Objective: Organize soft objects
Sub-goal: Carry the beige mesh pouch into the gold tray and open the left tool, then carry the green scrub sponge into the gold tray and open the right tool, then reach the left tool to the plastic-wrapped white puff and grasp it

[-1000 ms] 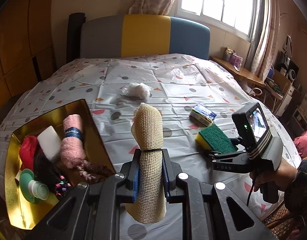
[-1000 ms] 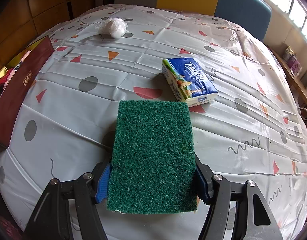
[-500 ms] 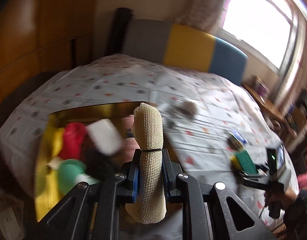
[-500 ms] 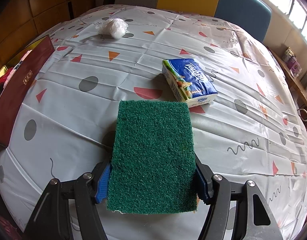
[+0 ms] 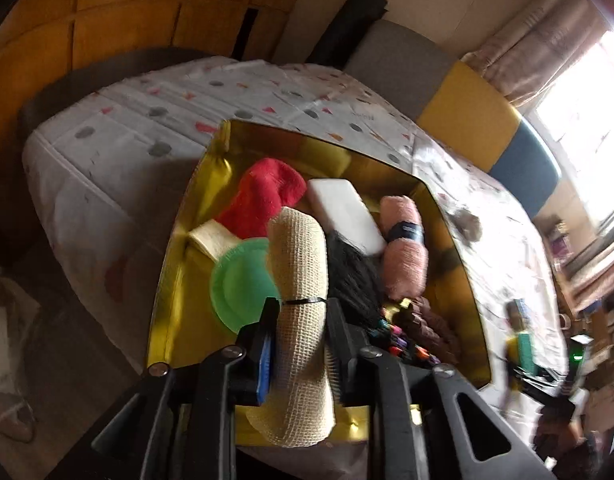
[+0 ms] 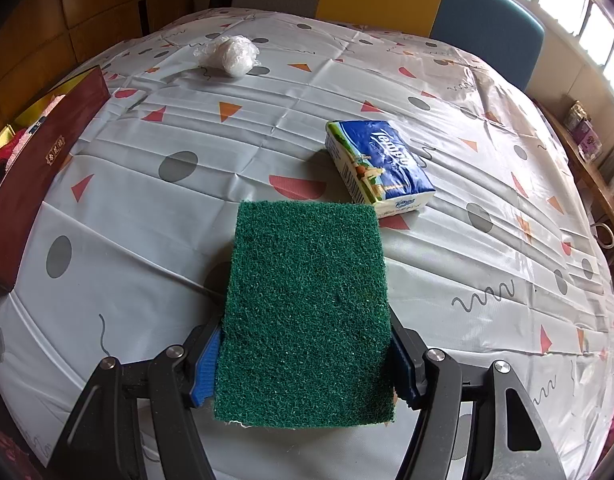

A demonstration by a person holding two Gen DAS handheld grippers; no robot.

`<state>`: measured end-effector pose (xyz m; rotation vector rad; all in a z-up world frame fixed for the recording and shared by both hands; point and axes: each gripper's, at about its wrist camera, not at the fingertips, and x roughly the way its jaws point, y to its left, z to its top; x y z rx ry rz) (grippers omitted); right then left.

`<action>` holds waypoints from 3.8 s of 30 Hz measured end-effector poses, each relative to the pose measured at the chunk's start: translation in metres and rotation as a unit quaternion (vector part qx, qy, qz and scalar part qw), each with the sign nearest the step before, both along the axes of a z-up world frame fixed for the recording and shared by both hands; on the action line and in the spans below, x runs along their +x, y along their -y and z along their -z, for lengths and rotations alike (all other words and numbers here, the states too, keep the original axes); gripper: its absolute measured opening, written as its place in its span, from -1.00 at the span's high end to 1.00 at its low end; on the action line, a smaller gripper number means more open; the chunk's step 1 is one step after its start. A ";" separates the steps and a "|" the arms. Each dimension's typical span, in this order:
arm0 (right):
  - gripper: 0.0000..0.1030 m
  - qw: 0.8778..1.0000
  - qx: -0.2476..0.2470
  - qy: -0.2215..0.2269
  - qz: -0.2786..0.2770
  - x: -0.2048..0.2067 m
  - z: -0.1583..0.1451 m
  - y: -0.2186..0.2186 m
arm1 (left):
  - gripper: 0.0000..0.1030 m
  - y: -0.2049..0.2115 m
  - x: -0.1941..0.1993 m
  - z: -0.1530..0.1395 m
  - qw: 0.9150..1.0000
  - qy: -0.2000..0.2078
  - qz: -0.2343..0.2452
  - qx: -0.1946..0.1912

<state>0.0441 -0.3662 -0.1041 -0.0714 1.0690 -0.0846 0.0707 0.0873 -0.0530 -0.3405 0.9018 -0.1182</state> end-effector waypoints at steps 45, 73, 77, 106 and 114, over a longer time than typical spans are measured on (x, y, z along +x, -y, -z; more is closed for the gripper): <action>-0.32 0.969 0.158 0.007 -0.191 0.051 -0.067 -0.295 | 0.29 -0.035 -0.032 -0.028 0.994 0.038 -0.068 0.072; -0.59 0.969 0.139 0.022 -0.203 0.039 -0.051 -0.290 | 0.27 -0.014 -0.037 -0.047 0.990 0.067 -0.039 0.116; -0.60 0.971 0.141 0.039 -0.191 0.038 -0.061 -0.276 | 0.27 -0.007 -0.038 -0.049 0.989 0.071 -0.030 0.123; -0.68 0.989 0.076 0.106 0.067 0.027 -0.074 0.001 | 0.21 0.146 0.016 -0.075 0.973 0.079 0.140 0.164; -0.68 0.964 0.126 0.115 0.203 0.009 -0.056 0.083 | -0.19 0.223 0.067 -0.067 0.974 0.033 0.191 0.120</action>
